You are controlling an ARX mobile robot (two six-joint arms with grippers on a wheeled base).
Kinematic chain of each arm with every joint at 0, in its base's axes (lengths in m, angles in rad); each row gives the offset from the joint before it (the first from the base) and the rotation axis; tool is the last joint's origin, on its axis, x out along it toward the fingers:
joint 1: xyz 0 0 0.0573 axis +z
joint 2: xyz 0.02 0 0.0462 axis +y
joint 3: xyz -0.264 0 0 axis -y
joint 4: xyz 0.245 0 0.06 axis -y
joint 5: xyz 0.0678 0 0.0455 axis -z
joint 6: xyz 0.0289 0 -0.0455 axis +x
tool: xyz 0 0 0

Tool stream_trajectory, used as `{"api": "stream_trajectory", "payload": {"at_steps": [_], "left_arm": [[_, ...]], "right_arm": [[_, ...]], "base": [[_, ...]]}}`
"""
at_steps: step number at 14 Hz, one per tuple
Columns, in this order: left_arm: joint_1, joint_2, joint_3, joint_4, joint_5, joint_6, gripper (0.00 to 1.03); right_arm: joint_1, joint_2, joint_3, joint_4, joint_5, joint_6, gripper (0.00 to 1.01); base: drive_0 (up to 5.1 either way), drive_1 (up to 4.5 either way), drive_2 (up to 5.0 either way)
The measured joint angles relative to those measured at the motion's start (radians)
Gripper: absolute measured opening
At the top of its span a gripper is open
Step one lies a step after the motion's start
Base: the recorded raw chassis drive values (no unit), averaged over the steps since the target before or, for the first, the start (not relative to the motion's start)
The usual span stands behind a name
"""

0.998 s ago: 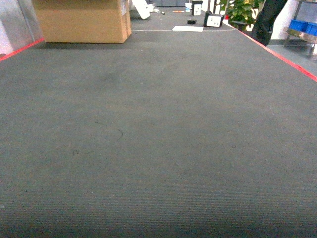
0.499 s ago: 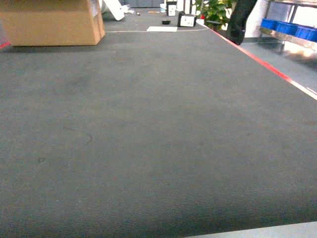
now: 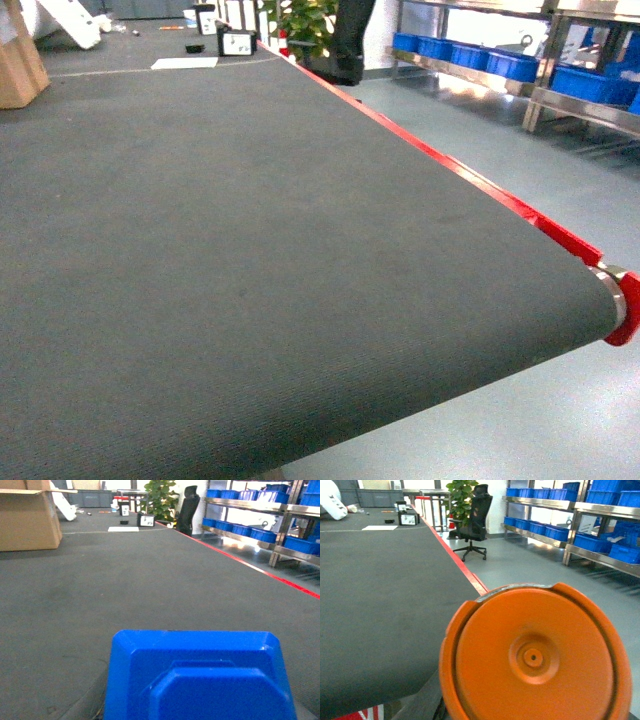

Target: Sort blue parts and orange caps into right shelf containers

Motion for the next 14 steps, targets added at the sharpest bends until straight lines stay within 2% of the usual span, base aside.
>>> {"api": "stream_trajectory", "payload": {"at_steps": [14], "left_arm": [[0.000,0.000,0.000,0.000,0.000,0.000,0.43]], "right_arm": [[0.000,0.000,0.000,0.000,0.000,0.000,0.43]], "base": [[-1.7,-1.66,-1.7]]}}
